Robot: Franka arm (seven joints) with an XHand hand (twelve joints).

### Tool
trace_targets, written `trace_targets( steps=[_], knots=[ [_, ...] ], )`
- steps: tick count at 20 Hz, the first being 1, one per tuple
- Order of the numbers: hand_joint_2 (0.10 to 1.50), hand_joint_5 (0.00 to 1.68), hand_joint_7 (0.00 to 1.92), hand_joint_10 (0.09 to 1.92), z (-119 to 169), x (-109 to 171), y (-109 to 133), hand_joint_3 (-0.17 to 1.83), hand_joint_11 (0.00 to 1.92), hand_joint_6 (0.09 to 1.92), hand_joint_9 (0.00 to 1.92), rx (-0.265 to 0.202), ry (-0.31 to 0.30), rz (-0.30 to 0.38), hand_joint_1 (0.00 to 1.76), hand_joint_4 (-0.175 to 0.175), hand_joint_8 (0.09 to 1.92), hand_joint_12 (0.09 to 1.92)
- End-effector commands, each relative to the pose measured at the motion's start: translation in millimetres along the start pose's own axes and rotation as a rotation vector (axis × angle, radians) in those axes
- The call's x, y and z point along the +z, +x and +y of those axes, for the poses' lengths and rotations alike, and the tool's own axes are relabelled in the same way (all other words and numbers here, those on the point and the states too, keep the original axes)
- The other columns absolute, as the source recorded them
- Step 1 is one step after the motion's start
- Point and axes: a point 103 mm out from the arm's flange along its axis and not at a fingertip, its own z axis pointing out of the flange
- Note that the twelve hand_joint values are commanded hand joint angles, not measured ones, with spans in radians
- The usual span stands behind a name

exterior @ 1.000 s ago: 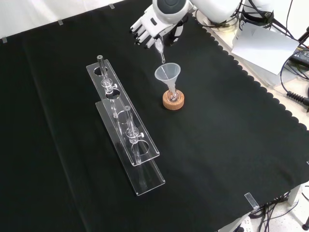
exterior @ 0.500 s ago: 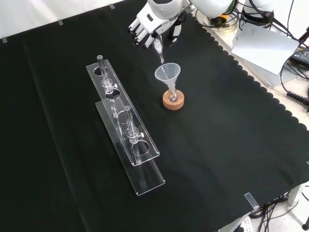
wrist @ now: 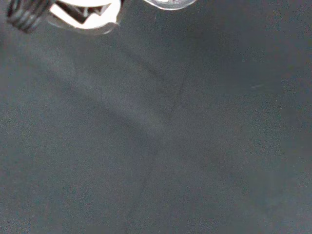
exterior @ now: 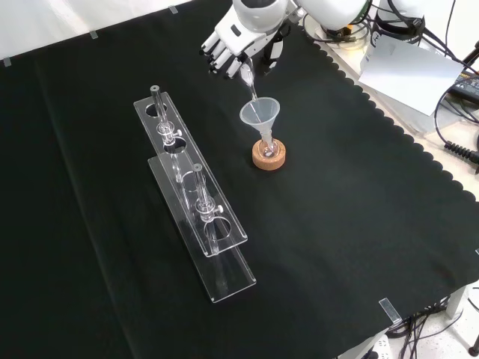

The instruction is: Pour all the NaCl from the weighing funnel into the round-bottom flask.

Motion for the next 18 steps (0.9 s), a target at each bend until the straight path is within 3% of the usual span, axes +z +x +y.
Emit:
trace_targets(
  steps=[1, 18],
  knots=[
    [0.66, 1.15, 0.46, 0.53, 3.0, 1.1, 3.4, 0.74, 0.29, 0.92, 0.67, -0.003, 0.015, -0.057, 1.1, 0.175, 0.61, 1.33],
    [0.66, 1.15, 0.46, 0.53, 0.1, -8.5, 12.2, 0.75, 0.29, 0.93, 0.66, -0.008, -0.003, -0.187, 1.09, 0.175, 0.61, 1.33]
  ],
)
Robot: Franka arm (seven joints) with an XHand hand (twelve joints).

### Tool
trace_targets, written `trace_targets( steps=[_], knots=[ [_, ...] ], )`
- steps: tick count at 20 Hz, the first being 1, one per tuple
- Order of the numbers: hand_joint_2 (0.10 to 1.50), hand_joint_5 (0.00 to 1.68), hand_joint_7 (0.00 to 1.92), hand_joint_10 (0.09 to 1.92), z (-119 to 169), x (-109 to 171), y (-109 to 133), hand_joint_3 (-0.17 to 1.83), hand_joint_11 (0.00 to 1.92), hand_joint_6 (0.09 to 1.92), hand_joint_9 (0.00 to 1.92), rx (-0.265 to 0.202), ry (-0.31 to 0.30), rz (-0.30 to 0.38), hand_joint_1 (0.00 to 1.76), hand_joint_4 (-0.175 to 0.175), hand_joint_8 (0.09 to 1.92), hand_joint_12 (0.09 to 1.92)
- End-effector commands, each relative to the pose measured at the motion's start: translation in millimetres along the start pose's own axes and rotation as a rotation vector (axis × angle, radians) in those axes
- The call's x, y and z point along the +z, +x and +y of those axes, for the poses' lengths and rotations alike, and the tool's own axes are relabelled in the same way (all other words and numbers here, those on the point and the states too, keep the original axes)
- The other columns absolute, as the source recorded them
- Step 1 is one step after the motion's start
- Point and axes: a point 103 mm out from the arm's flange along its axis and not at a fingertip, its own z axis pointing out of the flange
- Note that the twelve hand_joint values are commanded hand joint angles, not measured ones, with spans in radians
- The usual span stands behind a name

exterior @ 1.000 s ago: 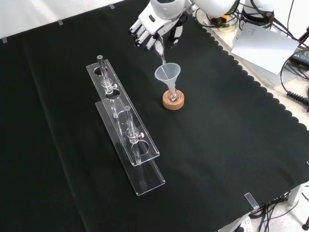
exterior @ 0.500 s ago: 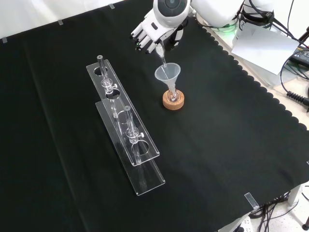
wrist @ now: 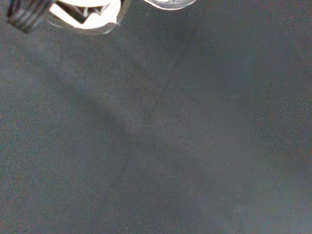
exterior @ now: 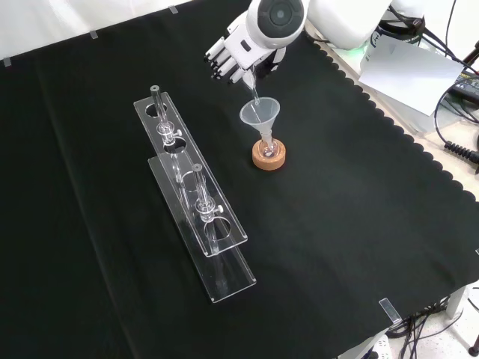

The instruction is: Pour all the NaCl from the weighing funnel into the round-bottom flask.

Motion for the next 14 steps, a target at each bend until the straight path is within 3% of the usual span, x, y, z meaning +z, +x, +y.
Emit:
trace_targets(
  steps=[1, 14],
  knots=[
    [0.66, 1.15, 0.46, 0.53, -1.0, -3.0, 2.6, 0.75, 0.29, 0.93, 0.66, 0.004, -0.004, -0.04, 1.09, 0.175, 0.61, 1.33],
    [0.66, 1.15, 0.46, 0.53, -2.2, -9.0, 1.7, 0.75, 0.29, 0.93, 0.66, 0.01, -0.006, -0.108, 1.09, 0.175, 0.61, 1.33]
  ],
)
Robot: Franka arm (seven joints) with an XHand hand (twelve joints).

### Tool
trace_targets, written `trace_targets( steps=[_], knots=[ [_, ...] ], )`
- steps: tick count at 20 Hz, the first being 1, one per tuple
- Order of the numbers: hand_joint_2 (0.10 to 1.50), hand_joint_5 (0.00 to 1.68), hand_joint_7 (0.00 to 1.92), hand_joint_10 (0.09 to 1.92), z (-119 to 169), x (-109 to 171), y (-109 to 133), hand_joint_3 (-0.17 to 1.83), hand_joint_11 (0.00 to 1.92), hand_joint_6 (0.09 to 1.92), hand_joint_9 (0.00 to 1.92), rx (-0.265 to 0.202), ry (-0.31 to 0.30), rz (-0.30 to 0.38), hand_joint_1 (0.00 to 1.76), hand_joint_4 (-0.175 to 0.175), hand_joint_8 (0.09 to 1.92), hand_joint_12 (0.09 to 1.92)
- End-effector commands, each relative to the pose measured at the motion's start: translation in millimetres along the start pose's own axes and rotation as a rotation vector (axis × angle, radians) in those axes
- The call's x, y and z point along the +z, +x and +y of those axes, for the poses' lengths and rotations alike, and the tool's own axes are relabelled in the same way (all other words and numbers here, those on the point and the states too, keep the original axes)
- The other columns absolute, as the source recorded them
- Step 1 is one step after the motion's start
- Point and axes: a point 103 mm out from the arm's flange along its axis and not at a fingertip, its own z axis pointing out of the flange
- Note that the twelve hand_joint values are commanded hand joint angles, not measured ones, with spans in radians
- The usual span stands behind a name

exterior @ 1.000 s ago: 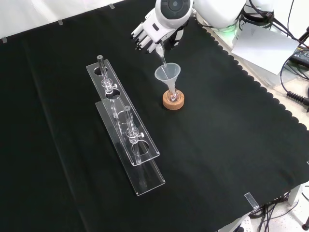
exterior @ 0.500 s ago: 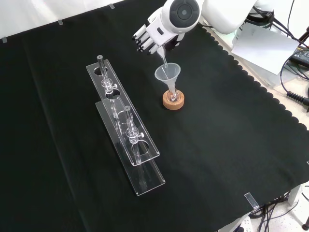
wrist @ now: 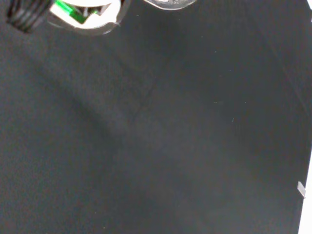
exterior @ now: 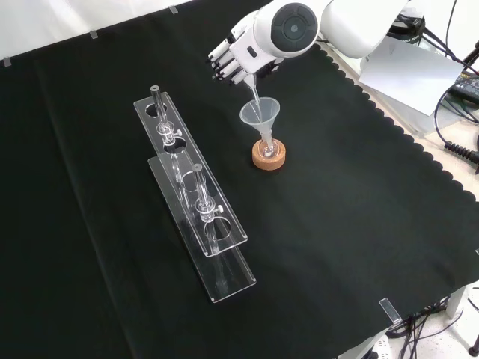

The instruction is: Pour all the NaCl from the weighing funnel into the round-bottom flask.

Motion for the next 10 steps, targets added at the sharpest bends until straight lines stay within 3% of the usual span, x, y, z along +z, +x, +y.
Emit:
trace_targets(
  steps=[1, 10],
  knots=[
    [0.66, 1.15, 0.46, 0.53, -0.7, -3.7, -0.6, 0.75, 0.29, 0.93, 0.66, 0.001, -0.003, -0.027, 1.09, 0.175, 0.61, 1.33],
    [0.67, 1.15, 0.46, 0.53, -2.3, -12.4, -2.4, 0.75, 0.29, 0.93, 0.66, 0.007, -0.01, -0.078, 1.09, 0.175, 0.61, 1.33]
  ],
)
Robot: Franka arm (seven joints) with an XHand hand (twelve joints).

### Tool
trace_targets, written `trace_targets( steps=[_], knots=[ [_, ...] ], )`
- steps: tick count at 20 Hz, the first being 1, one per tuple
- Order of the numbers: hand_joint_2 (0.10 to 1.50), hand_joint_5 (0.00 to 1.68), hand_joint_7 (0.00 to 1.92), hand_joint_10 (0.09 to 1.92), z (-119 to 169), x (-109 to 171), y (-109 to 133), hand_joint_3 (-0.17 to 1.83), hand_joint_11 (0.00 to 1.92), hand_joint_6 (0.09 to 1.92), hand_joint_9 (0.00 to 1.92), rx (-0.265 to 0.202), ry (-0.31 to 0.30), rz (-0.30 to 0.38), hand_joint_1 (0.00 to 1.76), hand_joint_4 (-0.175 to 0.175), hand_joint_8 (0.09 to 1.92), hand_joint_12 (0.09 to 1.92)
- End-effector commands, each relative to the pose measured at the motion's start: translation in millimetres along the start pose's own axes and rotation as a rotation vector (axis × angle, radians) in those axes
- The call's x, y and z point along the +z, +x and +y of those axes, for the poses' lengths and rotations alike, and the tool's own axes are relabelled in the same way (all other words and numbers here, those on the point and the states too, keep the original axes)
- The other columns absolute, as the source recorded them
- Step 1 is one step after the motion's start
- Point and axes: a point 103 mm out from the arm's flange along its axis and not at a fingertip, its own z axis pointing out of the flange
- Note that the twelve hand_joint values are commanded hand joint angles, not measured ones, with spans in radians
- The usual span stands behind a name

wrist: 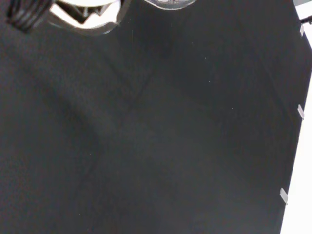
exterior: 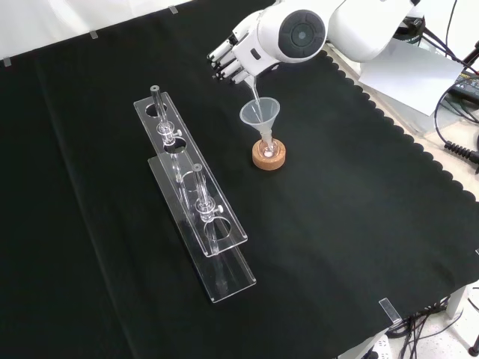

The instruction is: Pour all the NaCl from the weighing funnel into the round-bottom flask.

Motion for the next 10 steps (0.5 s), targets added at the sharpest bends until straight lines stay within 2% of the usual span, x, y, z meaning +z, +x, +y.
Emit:
trace_targets(
  steps=[1, 10],
  knots=[
    [0.67, 1.15, 0.46, 0.53, -1.2, -4.7, -2.0, 0.75, 0.29, 0.93, 0.66, 0.006, -0.001, -0.035, 1.09, 0.175, 0.61, 1.33],
    [0.67, 1.15, 0.46, 0.53, -2.7, -3.6, -3.3, 0.75, 0.29, 0.93, 0.66, 0.011, 0.018, -0.062, 1.09, 0.175, 0.61, 1.33]
  ],
)
